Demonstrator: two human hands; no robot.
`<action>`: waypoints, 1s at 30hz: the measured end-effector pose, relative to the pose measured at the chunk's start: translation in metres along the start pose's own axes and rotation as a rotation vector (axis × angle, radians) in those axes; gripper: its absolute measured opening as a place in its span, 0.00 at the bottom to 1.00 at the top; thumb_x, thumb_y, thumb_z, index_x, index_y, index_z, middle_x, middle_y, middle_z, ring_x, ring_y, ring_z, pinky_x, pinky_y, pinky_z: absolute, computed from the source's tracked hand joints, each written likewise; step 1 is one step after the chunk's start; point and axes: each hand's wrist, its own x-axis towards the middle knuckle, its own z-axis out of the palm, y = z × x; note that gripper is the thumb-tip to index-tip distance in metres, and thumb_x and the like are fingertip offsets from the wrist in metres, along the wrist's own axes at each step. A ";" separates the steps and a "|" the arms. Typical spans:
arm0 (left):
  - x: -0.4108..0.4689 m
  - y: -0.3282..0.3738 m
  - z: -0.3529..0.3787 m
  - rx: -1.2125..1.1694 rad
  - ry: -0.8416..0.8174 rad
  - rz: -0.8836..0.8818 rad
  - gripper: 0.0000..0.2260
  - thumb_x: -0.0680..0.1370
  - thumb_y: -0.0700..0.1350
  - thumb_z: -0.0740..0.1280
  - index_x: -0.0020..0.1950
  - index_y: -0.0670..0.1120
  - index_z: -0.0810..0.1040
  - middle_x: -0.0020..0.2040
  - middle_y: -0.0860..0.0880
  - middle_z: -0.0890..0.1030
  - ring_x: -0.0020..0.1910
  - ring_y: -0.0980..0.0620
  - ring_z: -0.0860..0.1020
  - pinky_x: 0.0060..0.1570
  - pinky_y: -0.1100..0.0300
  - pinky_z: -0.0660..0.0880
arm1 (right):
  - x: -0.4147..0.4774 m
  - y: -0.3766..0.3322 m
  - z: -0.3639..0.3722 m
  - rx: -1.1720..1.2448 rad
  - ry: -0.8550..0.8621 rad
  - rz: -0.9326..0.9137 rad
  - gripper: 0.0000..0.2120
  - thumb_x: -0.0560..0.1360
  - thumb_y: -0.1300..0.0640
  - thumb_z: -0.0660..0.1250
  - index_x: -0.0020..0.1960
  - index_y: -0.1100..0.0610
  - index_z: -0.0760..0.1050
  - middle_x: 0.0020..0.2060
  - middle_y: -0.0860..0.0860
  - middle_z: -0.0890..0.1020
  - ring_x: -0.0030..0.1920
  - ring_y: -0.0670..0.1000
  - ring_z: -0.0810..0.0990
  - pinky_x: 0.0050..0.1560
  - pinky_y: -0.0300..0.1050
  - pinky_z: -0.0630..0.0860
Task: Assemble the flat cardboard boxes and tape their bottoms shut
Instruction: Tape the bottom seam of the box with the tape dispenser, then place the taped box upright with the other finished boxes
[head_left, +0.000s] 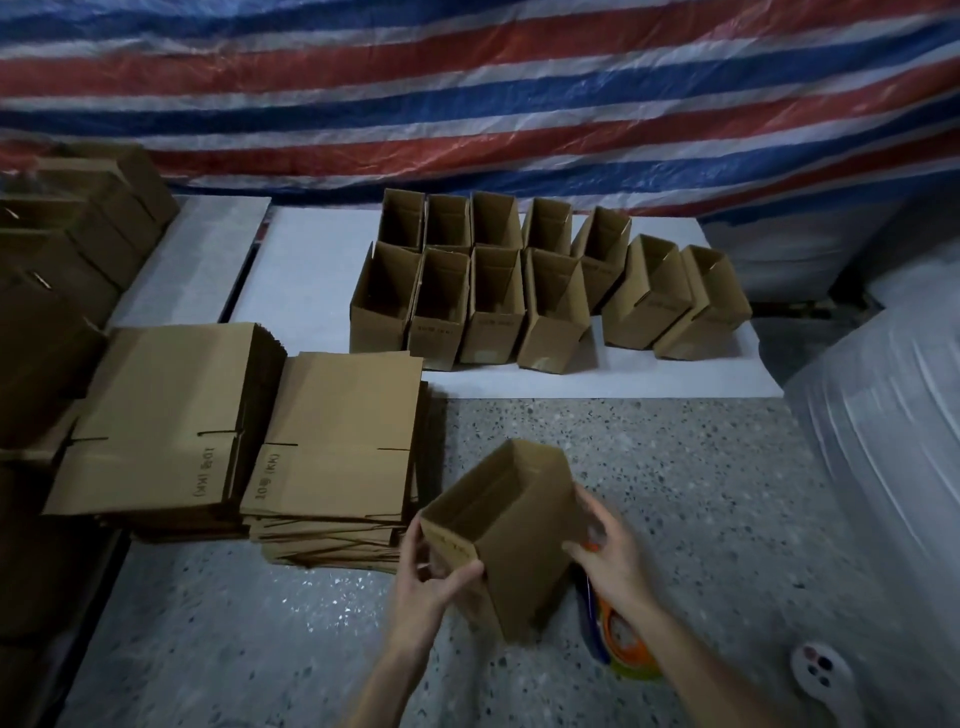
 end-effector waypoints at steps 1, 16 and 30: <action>0.000 -0.002 0.002 0.068 -0.002 0.064 0.51 0.57 0.51 0.86 0.76 0.57 0.66 0.66 0.51 0.75 0.63 0.52 0.76 0.53 0.61 0.78 | 0.003 -0.002 0.005 -0.032 0.023 -0.011 0.35 0.74 0.63 0.74 0.70 0.33 0.68 0.66 0.42 0.72 0.67 0.45 0.71 0.69 0.46 0.70; 0.079 0.010 0.129 0.270 -0.162 0.029 0.13 0.81 0.42 0.67 0.63 0.52 0.69 0.66 0.45 0.73 0.68 0.46 0.73 0.69 0.44 0.71 | 0.035 0.011 0.019 0.287 0.291 0.266 0.27 0.81 0.50 0.65 0.78 0.41 0.61 0.75 0.52 0.69 0.71 0.58 0.72 0.67 0.64 0.73; 0.149 0.025 0.238 0.209 -0.337 0.010 0.16 0.83 0.43 0.63 0.71 0.47 0.65 0.69 0.51 0.67 0.72 0.52 0.66 0.65 0.61 0.71 | 0.137 0.014 -0.062 0.124 0.472 0.192 0.23 0.85 0.52 0.55 0.79 0.43 0.57 0.77 0.52 0.65 0.73 0.55 0.68 0.68 0.55 0.70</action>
